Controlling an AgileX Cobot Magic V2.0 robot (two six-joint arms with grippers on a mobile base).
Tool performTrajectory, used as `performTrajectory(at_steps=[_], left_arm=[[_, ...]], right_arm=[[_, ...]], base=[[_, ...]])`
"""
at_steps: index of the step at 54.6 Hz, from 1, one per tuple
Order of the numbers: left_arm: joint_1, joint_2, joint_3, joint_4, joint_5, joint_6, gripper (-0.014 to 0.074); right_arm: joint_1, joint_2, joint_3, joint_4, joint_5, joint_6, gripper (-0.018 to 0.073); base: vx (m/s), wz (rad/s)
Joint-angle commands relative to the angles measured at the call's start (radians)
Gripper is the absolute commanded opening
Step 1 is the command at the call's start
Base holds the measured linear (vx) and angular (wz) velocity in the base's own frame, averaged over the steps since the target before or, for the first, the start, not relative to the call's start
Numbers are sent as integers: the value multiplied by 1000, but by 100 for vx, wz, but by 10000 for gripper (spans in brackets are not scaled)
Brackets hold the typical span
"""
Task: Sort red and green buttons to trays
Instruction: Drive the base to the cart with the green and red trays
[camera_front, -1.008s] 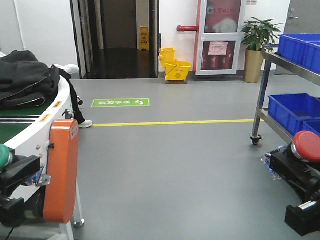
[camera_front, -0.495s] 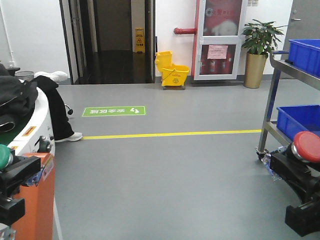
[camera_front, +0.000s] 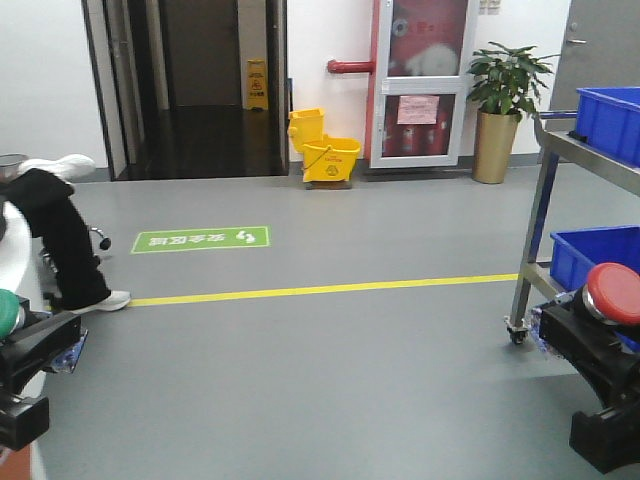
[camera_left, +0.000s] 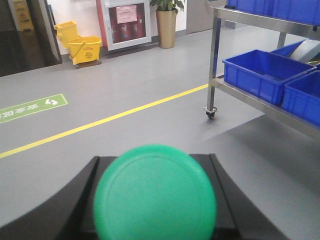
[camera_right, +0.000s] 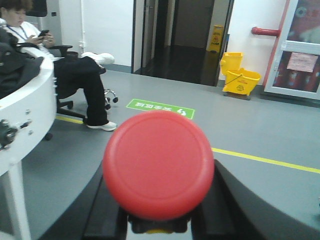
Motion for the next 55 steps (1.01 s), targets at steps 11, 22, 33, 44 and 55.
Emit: performTrajectory(at_steps=[11, 22, 33, 44, 55], left_arm=[[2, -10, -31, -7, -87, -5, -3], [2, -10, -31, -7, -87, -5, -3], [2, -10, -31, -7, -87, -5, -3], [2, -10, -31, -7, -87, -5, -3], [2, -10, -31, -7, -87, -5, -3]], right_arm=[[-1, -5, -38, -8, -88, -9, -9], [-1, -5, -38, -8, -88, -9, -9], [-1, -5, -38, -8, -88, -9, -9], [-1, -5, -38, -8, -88, -9, -9], [-1, -5, -38, -8, -88, -9, -9]], base=[[41, -18], [40, -21], [40, -25], [41, -31], [40, -39]])
